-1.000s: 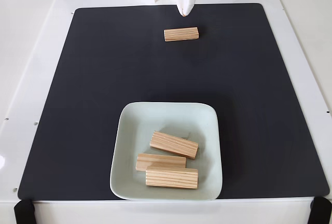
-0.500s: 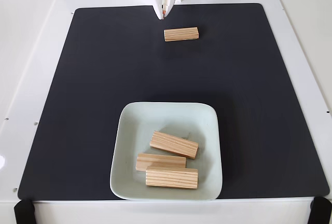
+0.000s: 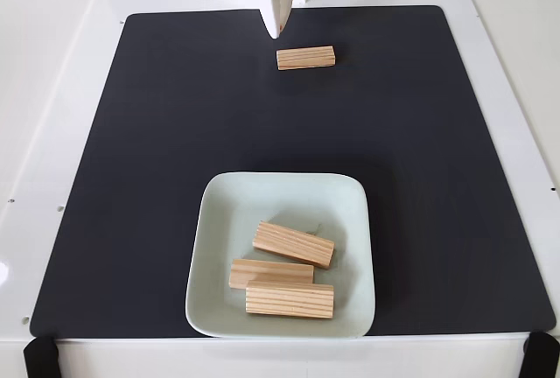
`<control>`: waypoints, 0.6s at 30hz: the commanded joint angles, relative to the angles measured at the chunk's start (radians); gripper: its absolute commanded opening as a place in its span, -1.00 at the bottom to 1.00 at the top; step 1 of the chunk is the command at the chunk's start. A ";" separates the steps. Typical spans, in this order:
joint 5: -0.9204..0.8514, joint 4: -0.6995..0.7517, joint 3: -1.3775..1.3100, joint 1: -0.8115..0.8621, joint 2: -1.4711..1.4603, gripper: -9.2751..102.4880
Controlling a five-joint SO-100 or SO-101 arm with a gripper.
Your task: Pick up the wooden block and place them on the plate.
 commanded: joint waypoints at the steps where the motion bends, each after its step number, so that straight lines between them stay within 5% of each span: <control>1: -0.014 -0.008 0.009 -0.020 0.000 -0.85; 4: -0.015 -0.008 0.009 -0.040 0.000 -0.78; 10: -0.020 -0.006 -0.032 -0.098 0.000 -0.33; 18: -0.020 -0.067 -0.043 -0.152 -0.020 -0.29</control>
